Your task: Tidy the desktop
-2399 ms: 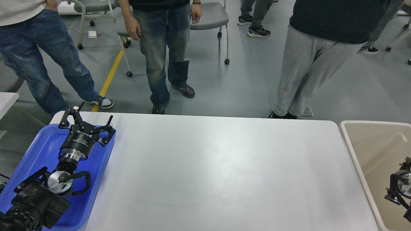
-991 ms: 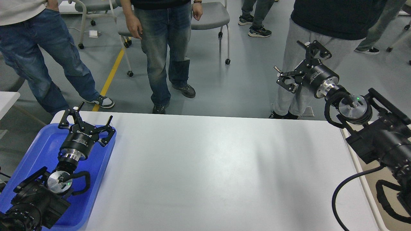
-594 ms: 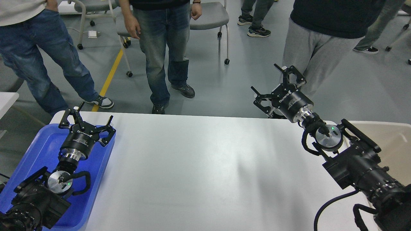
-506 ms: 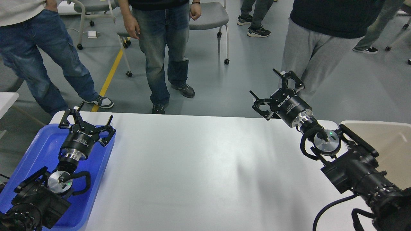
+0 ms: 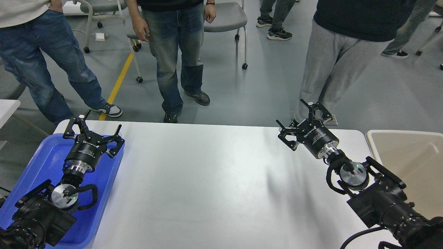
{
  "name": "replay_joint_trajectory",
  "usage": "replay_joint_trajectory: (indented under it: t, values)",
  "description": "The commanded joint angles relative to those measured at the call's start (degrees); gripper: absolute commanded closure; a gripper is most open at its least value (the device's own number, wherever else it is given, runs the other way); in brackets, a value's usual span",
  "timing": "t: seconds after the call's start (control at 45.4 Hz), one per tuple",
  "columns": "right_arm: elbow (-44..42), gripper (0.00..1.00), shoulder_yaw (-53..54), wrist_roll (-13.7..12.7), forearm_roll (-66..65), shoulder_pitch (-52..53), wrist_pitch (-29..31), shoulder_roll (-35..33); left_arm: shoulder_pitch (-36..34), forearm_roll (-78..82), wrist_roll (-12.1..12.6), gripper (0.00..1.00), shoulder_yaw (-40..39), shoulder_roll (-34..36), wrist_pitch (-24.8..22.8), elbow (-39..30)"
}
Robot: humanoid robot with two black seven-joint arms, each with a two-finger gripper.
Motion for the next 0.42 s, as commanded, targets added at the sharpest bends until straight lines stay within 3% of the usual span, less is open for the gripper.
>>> replay_joint_trajectory:
  t: [0.0, 0.396]
  values:
    - [-1.5, 0.00, -0.1, 0.2, -0.1, -0.3, 0.3, 0.2, 0.0, 0.0, 0.0, 0.00, 0.0, 0.0, 0.0, 0.0]
    - [-1.3, 0.00, -0.1, 0.2, 0.0, -0.6, 1.6, 0.2, 0.0, 0.0, 0.0, 0.00, 0.0, 0.0, 0.0, 0.0]
